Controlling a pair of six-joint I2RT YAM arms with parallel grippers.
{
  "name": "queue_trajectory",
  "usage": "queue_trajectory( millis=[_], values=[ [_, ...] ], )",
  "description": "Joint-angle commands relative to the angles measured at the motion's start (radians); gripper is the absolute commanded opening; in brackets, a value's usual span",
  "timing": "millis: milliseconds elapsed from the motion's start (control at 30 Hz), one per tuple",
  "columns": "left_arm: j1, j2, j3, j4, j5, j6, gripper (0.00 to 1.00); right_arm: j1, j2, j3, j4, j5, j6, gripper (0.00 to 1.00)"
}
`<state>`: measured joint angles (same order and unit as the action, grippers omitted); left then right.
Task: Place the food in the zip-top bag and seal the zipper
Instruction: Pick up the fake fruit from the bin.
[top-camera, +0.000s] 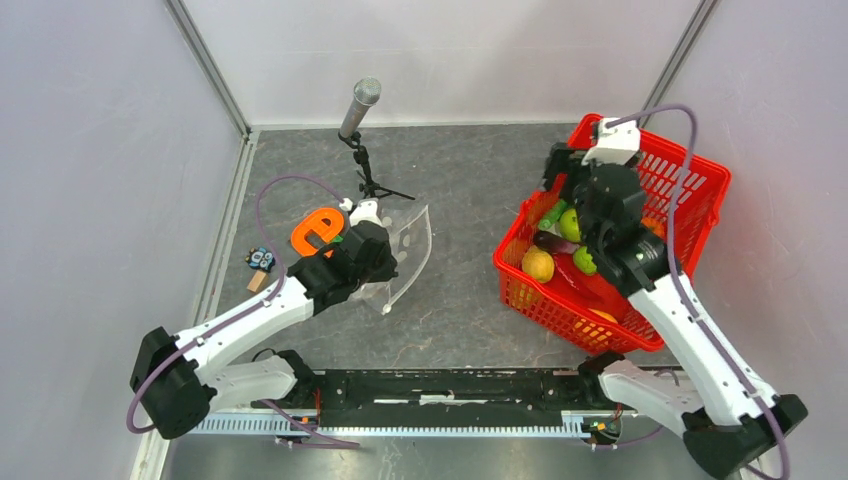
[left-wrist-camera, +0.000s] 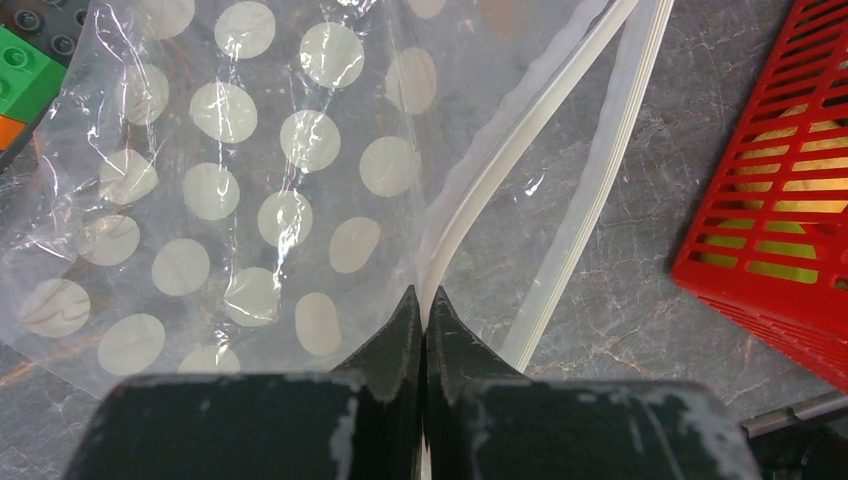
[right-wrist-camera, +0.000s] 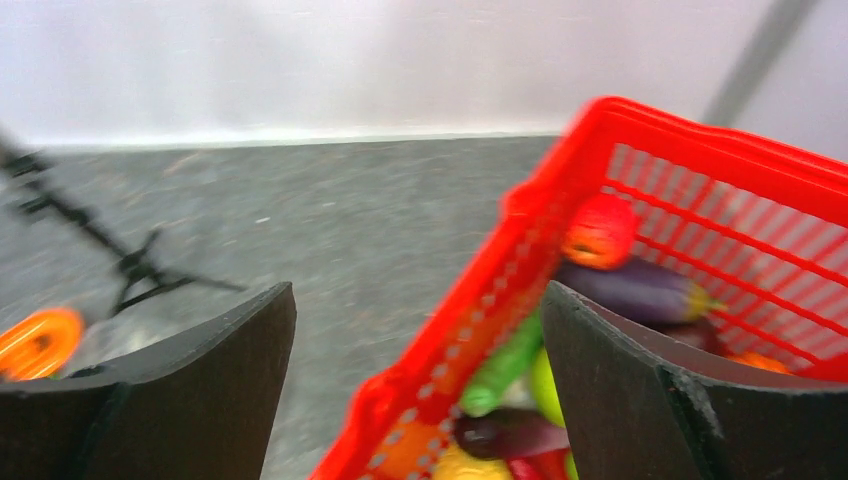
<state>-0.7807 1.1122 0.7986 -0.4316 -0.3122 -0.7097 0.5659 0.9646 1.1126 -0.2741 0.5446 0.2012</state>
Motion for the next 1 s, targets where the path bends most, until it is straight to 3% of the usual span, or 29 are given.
queue_trajectory(
  millis=[0, 100, 300, 967],
  values=[
    [0.004, -0.04, -0.007, 0.04, -0.001, 0.053, 0.02, -0.259, 0.057, -0.041, -0.019, -0.099, 0.058, 0.93],
    [0.006, -0.043, -0.009, 0.042, 0.004, 0.055, 0.02, -0.498, 0.137, -0.063, 0.02, -0.413, 0.154, 0.89],
    [0.008, -0.046, -0.012, 0.05, 0.015, 0.063, 0.02, -0.662, 0.281, -0.095, 0.131, -0.525, 0.233, 0.86],
    [0.009, -0.062, -0.02, 0.059, 0.033, 0.076, 0.02, -0.731, 0.61, -0.024, 0.392, -0.625, 0.247, 0.77]
  ],
)
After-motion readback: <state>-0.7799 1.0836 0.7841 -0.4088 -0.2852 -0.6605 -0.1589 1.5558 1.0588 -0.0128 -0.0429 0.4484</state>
